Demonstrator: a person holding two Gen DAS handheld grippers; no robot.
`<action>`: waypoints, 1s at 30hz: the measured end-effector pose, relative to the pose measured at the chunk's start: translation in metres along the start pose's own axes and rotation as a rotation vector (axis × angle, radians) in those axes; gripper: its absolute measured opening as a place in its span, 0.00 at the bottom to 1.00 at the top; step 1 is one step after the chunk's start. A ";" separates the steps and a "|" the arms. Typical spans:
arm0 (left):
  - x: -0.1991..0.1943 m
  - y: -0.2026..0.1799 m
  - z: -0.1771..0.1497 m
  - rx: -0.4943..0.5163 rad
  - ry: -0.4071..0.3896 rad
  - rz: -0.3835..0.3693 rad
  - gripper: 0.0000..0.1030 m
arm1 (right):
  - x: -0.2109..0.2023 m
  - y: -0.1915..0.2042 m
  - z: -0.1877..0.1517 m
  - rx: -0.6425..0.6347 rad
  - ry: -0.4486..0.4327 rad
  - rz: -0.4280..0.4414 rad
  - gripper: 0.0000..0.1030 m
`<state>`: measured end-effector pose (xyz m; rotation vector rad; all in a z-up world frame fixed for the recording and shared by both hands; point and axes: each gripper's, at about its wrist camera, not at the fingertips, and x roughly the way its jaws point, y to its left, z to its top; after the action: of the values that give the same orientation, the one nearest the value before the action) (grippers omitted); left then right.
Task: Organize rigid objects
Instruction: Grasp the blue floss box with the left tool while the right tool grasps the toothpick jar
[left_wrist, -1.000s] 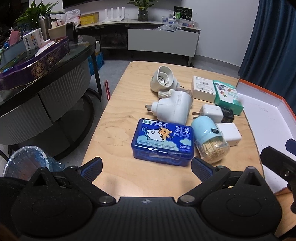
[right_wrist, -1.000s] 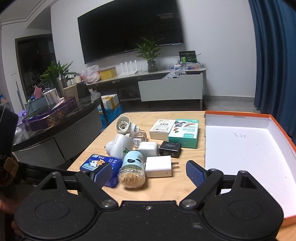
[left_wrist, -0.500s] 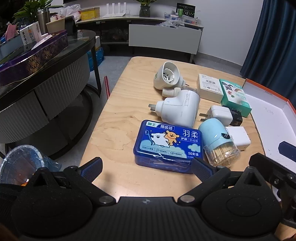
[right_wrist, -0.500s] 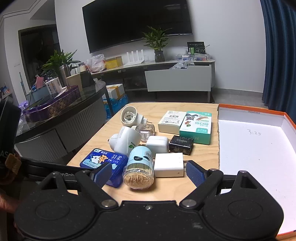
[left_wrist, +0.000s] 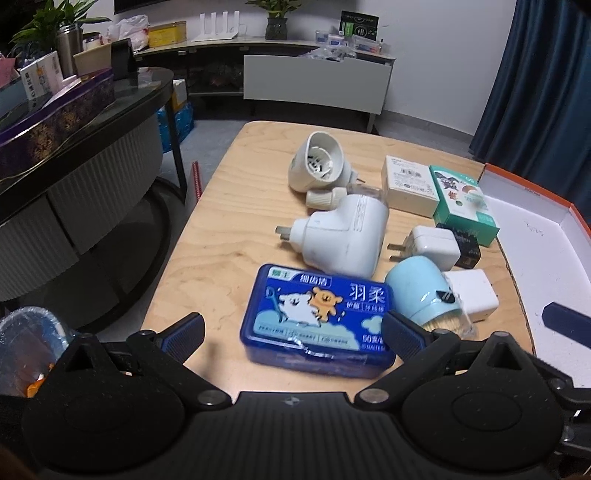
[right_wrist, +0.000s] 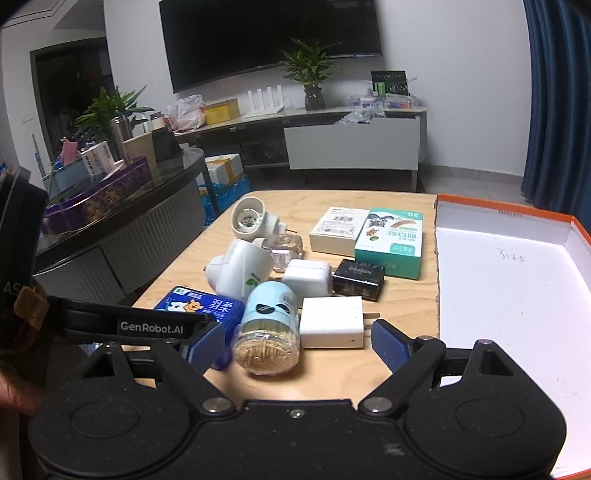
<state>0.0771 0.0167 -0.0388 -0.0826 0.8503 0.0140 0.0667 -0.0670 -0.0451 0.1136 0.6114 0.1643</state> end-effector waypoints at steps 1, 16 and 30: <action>0.001 0.001 0.001 -0.009 0.006 -0.013 1.00 | 0.001 -0.001 0.000 -0.001 0.002 -0.001 0.99; 0.010 0.015 -0.005 -0.011 -0.021 -0.044 0.91 | 0.015 0.007 0.003 -0.009 0.049 0.041 0.98; -0.020 0.048 -0.010 -0.084 -0.105 0.046 0.91 | 0.080 0.040 0.003 -0.099 0.158 -0.008 0.60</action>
<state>0.0542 0.0641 -0.0331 -0.1404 0.7465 0.0969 0.1281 -0.0135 -0.0810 0.0023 0.7596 0.1965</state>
